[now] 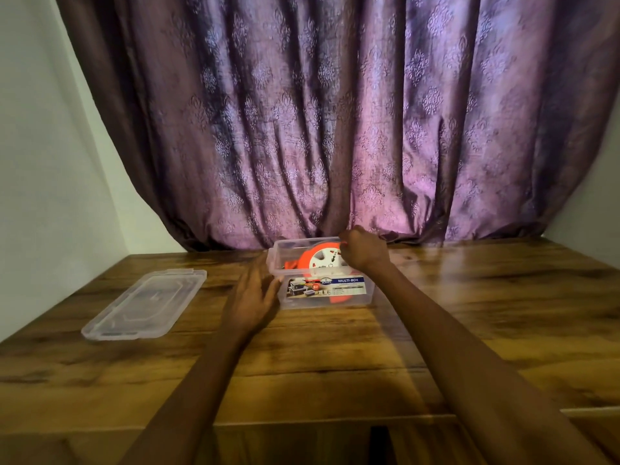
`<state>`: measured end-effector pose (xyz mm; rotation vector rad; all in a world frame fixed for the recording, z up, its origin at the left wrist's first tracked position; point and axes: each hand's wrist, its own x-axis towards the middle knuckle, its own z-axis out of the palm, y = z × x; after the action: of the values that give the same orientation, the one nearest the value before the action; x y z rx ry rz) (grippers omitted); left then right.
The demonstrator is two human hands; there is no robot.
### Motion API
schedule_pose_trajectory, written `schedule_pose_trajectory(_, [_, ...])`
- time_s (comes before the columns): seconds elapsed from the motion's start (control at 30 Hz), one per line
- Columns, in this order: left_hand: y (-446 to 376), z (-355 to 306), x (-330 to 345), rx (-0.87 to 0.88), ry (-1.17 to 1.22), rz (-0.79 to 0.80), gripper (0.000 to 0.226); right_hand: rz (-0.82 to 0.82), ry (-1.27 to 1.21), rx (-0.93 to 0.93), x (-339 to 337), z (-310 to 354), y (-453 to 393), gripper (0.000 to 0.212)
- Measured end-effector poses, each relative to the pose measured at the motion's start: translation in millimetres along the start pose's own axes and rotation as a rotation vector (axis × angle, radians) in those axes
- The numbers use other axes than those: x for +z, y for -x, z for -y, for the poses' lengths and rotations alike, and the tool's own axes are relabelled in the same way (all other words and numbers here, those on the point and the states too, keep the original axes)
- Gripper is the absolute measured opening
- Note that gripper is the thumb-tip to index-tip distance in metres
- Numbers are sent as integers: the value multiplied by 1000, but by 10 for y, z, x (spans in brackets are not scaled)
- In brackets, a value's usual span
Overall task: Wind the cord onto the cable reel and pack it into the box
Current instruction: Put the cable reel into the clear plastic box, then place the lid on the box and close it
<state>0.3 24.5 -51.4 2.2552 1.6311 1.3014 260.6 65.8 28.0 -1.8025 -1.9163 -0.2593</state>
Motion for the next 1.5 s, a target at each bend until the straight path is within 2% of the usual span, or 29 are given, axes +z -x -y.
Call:
schedule_pose_trajectory(0.1, [1, 250, -215, -192, -136, -102, 59, -241, -128, -165, 14, 119, 158, 22])
schedule_pose_trajectory(0.17, [25, 468, -379, -325, -313, -146, 55, -336, -139, -307, 23, 267, 240, 20])
schedule_pose_trajectory(0.23, [86, 695, -545, -479, -503, -68, 50, -372, -148, -442, 59, 433, 285, 17])
schedule_pose_trajectory(0.3, [169, 883, -688, -578, -567, 26, 44, -339, -161, -538, 109, 599, 321, 17])
schedule_pose_trajectory(0.47, [257, 1044, -801, -490, -484, -27, 29, -281, -198, -622, 251, 886, 384, 20])
schedule_pose_trajectory(0.57, [255, 961, -807, -493, -452, -51, 28, -268, -222, -593, 330, 955, 417, 19])
schedule_pose_trajectory(0.67, [262, 876, -820, -408, -365, -142, 30, -309, -353, -531, 324, 869, 397, 16])
schedule_pose_trajectory(0.77, [215, 765, -880, -128, -266, -212, 29, -319, -436, -385, 273, 672, 302, 24])
schedule_pose_trajectory(0.9, [-39, 518, -932, 237, -168, -149, 27, -230, -402, -168, 239, 346, 143, 52])
schedule_pose_trajectory(1.0, [-209, 314, -831, 466, -108, -69, 24, -225, -456, -182, 178, 97, 104, 73])
schedule_pose_trajectory(1.13, [-297, 63, -610, 634, -74, 53, 20, -336, -489, -327, -33, -174, 167, 67])
schedule_pose_trajectory(1.23, [-345, -100, -486, 720, -40, 20, 19, -387, -448, -310, -143, -393, 206, 51])
schedule_pose_trajectory(1.33, [-442, -133, -415, 658, 7, -113, 37, -405, -465, -295, -180, -579, 225, 45])
schedule_pose_trajectory(1.43, [-476, -157, -397, 306, 320, -191, 76, -382, -553, -279, -202, -737, 227, 41])
schedule_pose_trajectory(1.5, [-457, -172, -351, 159, 438, -173, 90, -346, -673, -233, -202, -802, 211, 37])
